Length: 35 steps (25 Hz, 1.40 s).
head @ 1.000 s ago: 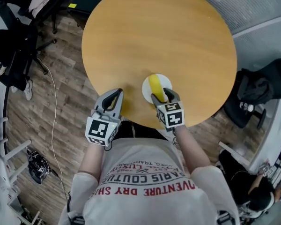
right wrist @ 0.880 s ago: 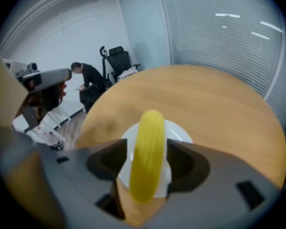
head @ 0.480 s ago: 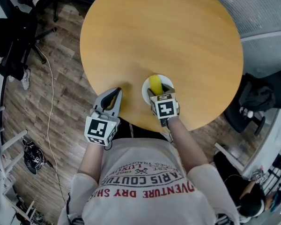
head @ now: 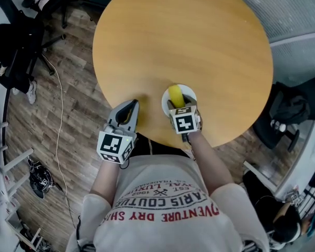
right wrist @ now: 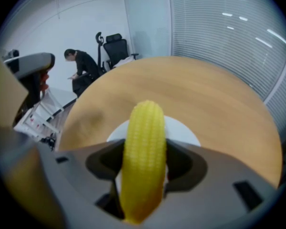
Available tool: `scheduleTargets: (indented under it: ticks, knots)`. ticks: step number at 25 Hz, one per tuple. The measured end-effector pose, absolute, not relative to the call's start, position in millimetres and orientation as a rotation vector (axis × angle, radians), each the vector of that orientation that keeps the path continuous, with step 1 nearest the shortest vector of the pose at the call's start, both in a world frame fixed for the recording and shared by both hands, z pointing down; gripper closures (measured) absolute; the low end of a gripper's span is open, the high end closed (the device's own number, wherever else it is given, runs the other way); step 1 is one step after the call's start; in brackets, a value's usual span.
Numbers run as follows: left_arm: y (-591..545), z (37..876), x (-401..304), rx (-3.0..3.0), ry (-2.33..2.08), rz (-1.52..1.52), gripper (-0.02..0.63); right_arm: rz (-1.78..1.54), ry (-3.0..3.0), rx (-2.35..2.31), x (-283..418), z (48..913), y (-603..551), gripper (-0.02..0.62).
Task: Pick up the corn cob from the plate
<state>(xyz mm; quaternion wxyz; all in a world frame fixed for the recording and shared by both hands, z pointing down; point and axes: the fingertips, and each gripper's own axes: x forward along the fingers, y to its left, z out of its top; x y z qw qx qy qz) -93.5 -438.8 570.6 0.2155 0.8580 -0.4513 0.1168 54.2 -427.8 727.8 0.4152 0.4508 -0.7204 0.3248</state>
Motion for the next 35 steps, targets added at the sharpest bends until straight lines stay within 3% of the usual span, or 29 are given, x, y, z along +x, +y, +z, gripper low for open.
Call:
scheduleTargets:
  ticks: [7,16,35]
  knots:
    - [-426.5,553.2,-88.2,2.455,-1.207,0.352,0.571,0.865,-1.882,1.089,53.4,711.0,-420.9,0.328]
    - [-424.4,512.5,-80.6,2.594,-1.156,0.315,0.571,0.878,-2.082,1.264,44.9,622.4,-421.2,0.328]
    - [-440.2,384.0,-61.1,2.860,-1.120,0.069,0.571,0.427,-2.407,1.708,76.8,427.5,-418.5,0.328]
